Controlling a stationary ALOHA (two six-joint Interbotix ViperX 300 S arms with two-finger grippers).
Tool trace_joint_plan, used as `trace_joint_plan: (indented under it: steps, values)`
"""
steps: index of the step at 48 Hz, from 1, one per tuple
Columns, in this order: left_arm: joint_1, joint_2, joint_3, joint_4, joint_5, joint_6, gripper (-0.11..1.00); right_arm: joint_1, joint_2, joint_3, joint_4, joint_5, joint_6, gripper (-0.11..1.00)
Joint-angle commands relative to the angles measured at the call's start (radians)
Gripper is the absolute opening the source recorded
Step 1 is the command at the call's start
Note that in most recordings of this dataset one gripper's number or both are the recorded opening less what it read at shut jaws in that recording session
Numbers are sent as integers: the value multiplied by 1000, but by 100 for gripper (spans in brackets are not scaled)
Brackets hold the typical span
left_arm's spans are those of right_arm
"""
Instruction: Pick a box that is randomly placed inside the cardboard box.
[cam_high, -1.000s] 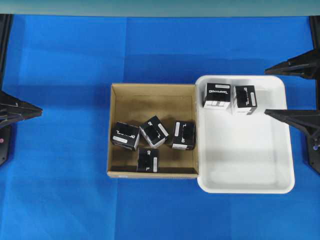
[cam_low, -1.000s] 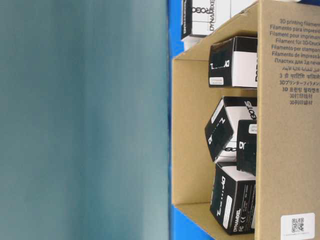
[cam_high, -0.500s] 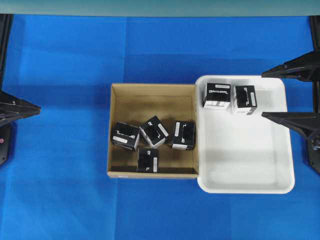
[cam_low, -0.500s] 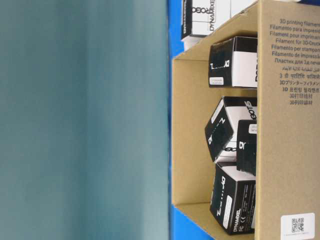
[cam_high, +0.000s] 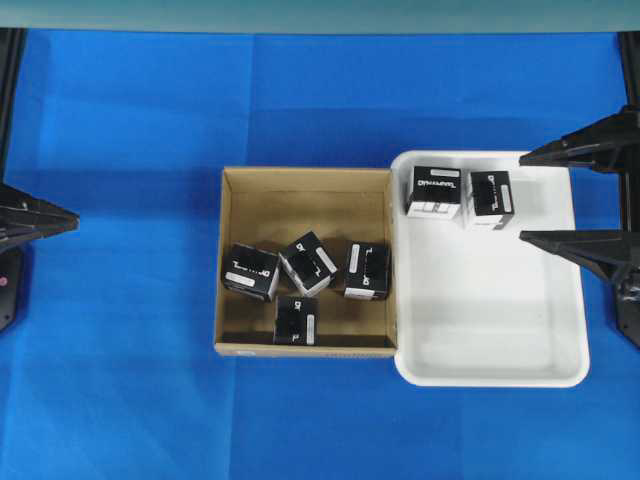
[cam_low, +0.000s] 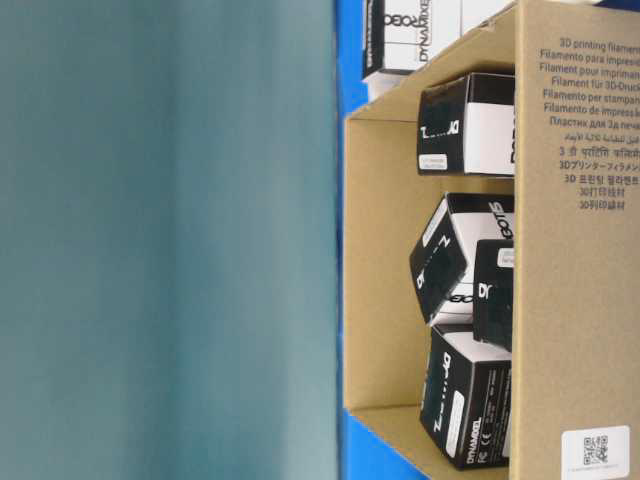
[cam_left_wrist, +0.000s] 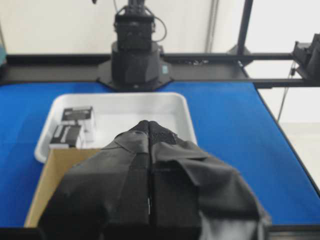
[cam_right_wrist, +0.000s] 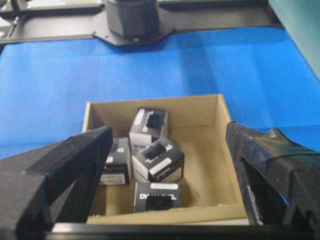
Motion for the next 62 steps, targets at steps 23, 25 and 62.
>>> trace_joint_plan:
  steps: [23,25,62]
  values:
    - [-5,25,-12,3,17,-2,-7,3,-135,97,6,20,15,95]
    - [-5,25,-12,3,29,-2,-7,5,-144,104,6,20,17,95]
    - [-5,17,-14,3,83,-109,-7,14,-75,109,8,-189,15,95]
